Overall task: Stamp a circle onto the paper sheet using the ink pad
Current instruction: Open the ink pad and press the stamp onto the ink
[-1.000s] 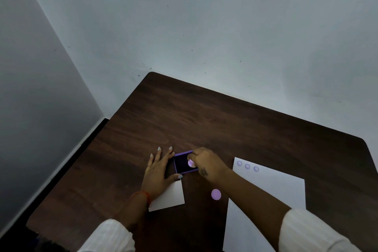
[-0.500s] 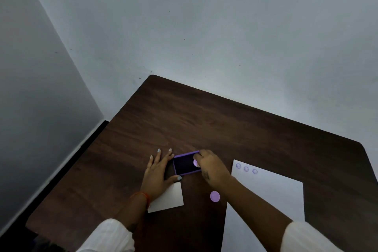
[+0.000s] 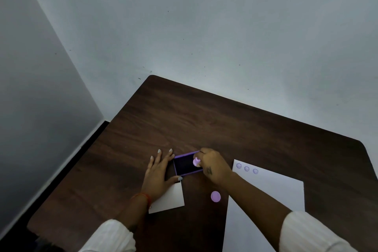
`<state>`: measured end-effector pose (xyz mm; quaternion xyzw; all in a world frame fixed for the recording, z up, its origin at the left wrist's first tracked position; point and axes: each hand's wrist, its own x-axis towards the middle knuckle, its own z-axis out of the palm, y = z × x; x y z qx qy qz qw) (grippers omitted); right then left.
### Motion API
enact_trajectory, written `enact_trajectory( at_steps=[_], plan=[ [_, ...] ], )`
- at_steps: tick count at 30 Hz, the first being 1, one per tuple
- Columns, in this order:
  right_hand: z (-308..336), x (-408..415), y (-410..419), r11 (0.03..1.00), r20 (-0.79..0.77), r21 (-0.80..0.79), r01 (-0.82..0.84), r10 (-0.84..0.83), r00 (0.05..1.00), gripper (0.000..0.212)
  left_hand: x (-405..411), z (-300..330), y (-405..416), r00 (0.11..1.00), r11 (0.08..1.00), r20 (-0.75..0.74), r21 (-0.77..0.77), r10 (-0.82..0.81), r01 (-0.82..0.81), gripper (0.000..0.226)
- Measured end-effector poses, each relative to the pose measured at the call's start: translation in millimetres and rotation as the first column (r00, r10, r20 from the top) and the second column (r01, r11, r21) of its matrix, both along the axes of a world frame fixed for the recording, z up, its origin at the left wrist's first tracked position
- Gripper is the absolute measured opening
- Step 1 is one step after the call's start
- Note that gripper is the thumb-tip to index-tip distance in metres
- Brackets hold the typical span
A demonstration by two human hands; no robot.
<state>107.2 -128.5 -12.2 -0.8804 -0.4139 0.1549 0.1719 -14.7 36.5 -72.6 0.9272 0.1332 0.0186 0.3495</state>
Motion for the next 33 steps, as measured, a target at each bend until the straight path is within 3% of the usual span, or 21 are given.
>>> enact_trajectory(
  at_steps=[4,11,18,25,33],
  plan=[
    [9.8,5.4,5.0,0.987,-0.107,-0.006,0.163,-0.163,0.981,0.021,0.2,0.1,0.6,1.0,1.0,-0.008,0.002,0.0,0.0,0.077],
    [3.7,2.9,9.6,0.99,0.021,-0.14,0.023,-0.02,1.0,0.028,-0.2,-2.1,1.1,1.0,1.0,0.001,-0.004,-0.003,0.003,0.078],
    [4.7,7.6,19.0,0.981,-0.003,-0.122,0.152,-0.154,0.988,0.021,-0.1,-1.8,0.8,1.0,1.0,0.003,-0.003,0.002,-0.002,0.077],
    [5.8,5.4,12.2,0.98,0.086,-0.188,-0.067,0.084,0.993,0.029,0.4,-0.5,0.2,1.0,1.0,0.006,0.005,0.007,-0.007,0.078],
    [7.1,-11.9,22.9,0.966,0.072,-0.208,0.152,-0.14,0.988,0.032,0.1,3.9,0.0,1.0,1.0,-0.008,-0.012,-0.001,0.001,0.077]
  ],
)
